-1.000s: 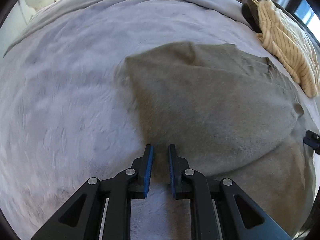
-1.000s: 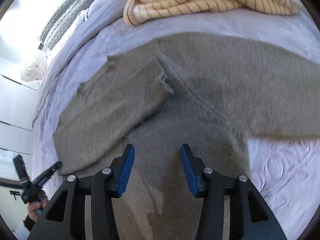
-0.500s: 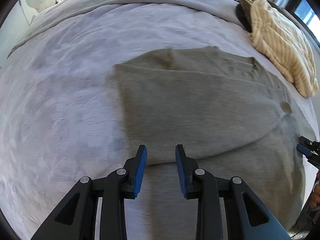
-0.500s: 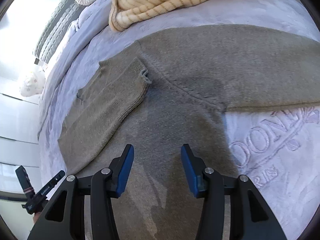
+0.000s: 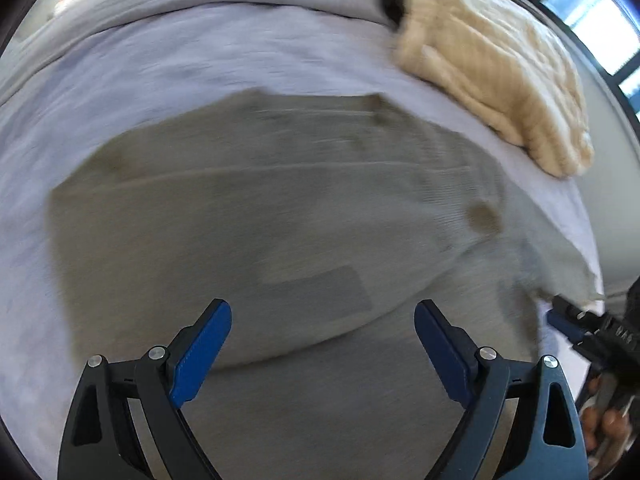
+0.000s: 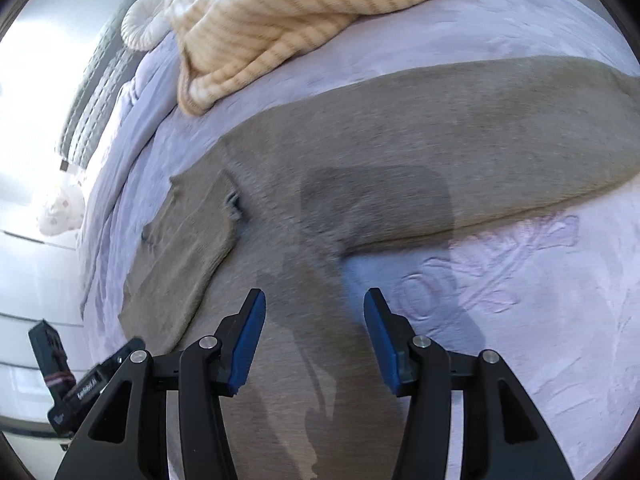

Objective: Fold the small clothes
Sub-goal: 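Move the right tool to the other sleeve cuff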

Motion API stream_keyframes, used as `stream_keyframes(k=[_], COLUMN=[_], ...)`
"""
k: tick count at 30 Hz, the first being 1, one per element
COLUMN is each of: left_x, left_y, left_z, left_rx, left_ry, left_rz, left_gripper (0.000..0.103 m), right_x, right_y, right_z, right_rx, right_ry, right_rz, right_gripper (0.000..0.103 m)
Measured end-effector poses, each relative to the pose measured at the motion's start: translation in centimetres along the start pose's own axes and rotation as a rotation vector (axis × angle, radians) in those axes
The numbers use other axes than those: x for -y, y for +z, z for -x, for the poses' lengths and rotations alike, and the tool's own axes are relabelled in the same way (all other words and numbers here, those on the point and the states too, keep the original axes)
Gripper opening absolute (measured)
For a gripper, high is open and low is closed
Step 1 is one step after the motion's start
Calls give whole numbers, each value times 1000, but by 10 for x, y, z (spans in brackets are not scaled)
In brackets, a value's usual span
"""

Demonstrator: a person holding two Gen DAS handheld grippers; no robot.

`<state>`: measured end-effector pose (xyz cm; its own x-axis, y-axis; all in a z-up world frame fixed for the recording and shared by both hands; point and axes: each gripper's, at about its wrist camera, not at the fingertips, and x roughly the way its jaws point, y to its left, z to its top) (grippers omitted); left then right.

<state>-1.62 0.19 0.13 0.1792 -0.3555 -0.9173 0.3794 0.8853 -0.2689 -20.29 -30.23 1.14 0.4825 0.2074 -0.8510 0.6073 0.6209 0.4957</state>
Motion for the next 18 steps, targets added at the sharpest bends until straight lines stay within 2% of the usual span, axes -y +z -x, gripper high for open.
stream_keyframes(k=[8, 12, 14, 18], left_x=[98, 123, 135, 150], left_y=[37, 40, 35, 23], left_z=[-47, -83, -88, -86], left_rx=[85, 40, 49, 30], left_ry=[45, 95, 117, 112], left_rz=[-162, -230, -282, -353], left_gripper=[93, 93, 93, 93], right_x=[50, 67, 76, 95], right_y=[8, 11, 14, 19], right_z=[13, 20, 25, 37], right_rx=[39, 63, 78, 122], right_ry=[-2, 2, 3, 15], right_rz=[-85, -118, -129, -184], right_gripper=[55, 55, 55, 55])
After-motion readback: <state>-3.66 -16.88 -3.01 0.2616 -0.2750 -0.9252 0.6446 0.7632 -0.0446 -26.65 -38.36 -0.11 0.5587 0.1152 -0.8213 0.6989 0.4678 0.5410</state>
